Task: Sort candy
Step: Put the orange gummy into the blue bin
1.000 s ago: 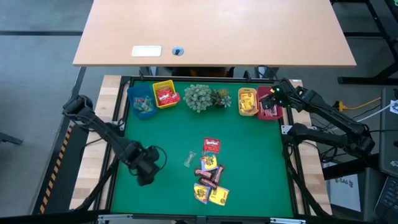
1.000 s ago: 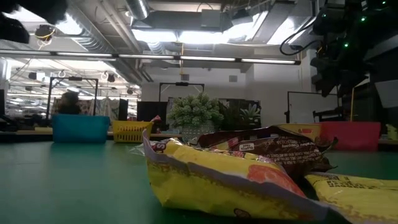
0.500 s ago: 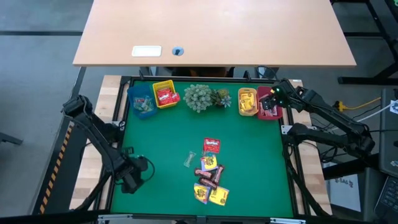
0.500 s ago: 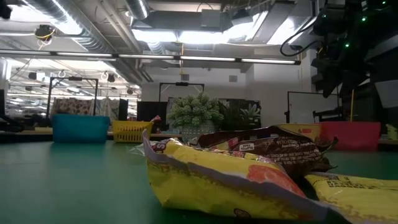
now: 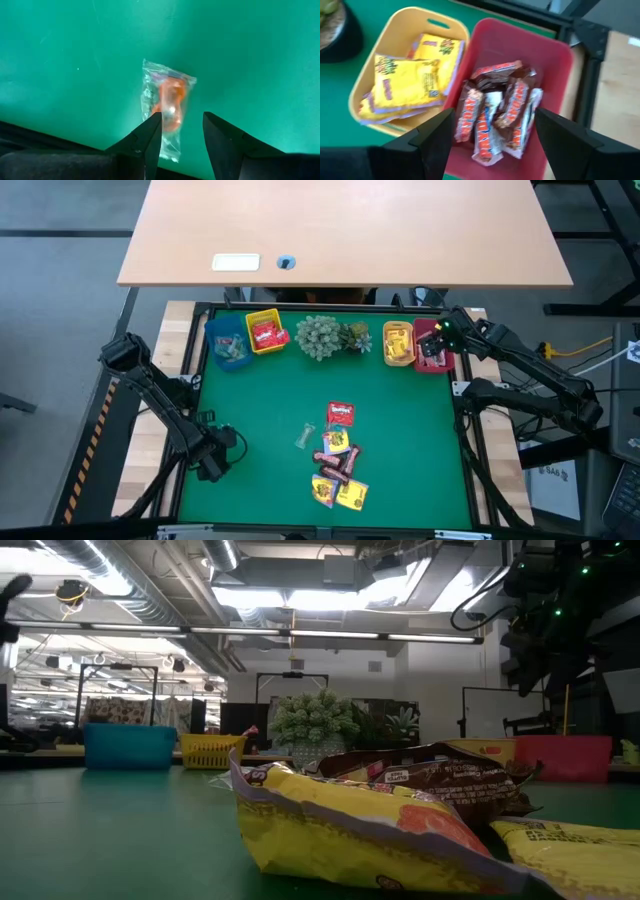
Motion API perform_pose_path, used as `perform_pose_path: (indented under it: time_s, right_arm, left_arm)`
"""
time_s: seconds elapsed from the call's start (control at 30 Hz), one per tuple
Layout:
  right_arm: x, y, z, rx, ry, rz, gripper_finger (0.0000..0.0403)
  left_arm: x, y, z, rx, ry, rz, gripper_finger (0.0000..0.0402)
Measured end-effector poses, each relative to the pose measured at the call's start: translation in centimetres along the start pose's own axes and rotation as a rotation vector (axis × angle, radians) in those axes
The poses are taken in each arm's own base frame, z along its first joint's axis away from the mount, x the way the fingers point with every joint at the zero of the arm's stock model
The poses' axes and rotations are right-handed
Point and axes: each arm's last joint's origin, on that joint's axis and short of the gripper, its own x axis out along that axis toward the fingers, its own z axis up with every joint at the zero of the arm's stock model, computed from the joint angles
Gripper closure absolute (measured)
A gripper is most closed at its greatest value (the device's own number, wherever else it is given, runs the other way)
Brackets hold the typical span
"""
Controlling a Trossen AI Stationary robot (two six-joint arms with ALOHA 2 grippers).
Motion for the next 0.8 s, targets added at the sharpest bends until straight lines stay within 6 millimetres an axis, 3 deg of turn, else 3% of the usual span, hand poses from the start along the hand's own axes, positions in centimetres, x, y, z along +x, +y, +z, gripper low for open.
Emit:
perform_pose_path:
  time_s: [0.4, 0.63, 0.8]
  right_arm:
    - [0.0, 0.4, -0.2, -0.001, 0.061, 0.14, 0.0129]
    - [-0.1, 0.6, -0.3, 0.0, 0.088, 0.203, 0.0129]
    - [-0.1, 0.6, -0.3, 0.0, 0.097, 0.223, 0.0129]
  left_arm:
    - [2.5, 1.3, -0.3, -0.109, -0.096, 0.058, 0.0272]
    - [2.7, 1.3, -0.1, -0.186, -0.088, 0.042, 0.0274]
    - [2.7, 1.3, -0.1, -0.224, -0.091, 0.032, 0.0296]
